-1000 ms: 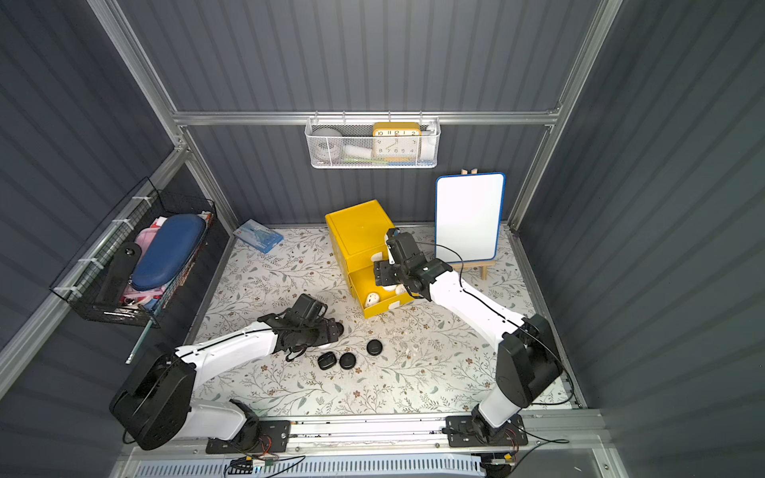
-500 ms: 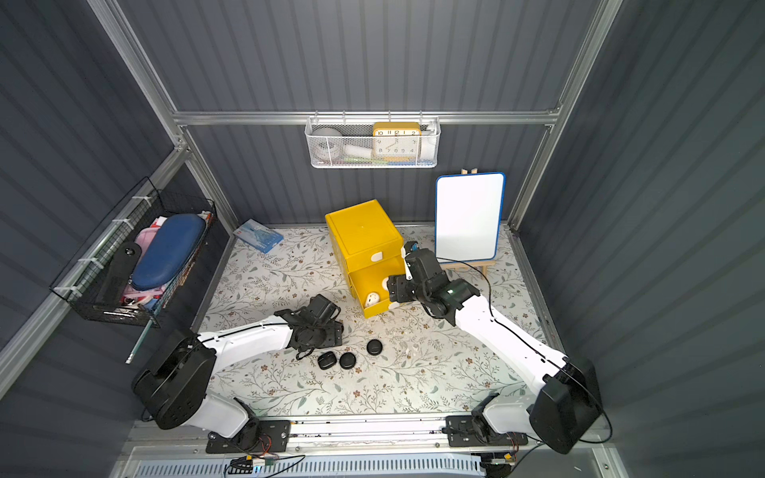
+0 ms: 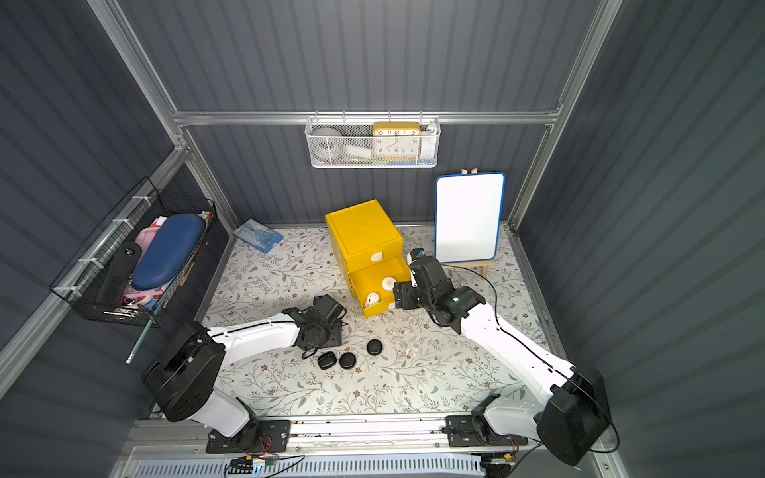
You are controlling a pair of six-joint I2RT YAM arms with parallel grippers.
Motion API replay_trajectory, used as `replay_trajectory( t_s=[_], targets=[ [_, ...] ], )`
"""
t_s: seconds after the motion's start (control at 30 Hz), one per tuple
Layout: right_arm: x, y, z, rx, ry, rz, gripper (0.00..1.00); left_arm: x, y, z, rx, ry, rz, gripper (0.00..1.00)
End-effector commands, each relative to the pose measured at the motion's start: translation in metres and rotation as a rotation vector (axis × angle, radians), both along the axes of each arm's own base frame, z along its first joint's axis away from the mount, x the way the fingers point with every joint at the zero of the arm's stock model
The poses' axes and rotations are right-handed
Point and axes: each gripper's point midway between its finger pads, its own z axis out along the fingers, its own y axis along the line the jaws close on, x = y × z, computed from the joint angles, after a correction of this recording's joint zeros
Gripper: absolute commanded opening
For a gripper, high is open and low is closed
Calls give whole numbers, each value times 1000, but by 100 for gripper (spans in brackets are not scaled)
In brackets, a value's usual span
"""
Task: Put the bluetooth earphones in the drawer according to color
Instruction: Pick up the Bluetooth earphone from the center of the board.
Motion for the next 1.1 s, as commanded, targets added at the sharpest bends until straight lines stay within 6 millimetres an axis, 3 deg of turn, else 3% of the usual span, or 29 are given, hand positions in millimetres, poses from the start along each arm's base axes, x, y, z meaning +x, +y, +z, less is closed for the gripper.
replay_trajectory(
  t_s=[0.0, 0.17, 0.2, 0.27, 0.37, 0.53, 0.73, 1.07],
  targets=[
    [-3, -9, 1, -2, -6, -25, 79, -18, 8, -7, 64, 72, 4, 74],
    [-6, -13, -7, -12, 9, -35, 79, -24, 11, -14, 85, 90, 1, 69],
    [-8, -15, 1, 2, -16, -38, 79, -24, 11, -16, 88, 93, 1, 68],
    [-9, -16, 0, 4, -13, -38, 79, -23, 11, -17, 93, 93, 4, 66],
    [-10, -17, 0, 4, -12, -39, 79, -18, 8, -15, 98, 82, 3, 58],
    [-13, -21, 1, 4, -18, -45, 79, -9, 4, -3, 94, 50, -6, 53],
    [-16, -26, -3, 2, -16, -59, 79, 1, -6, 30, 53, -15, -30, 52],
    [-22, -36, -8, 5, -17, -91, 78, 33, -41, 112, -84, -206, -110, 52]
  ],
)
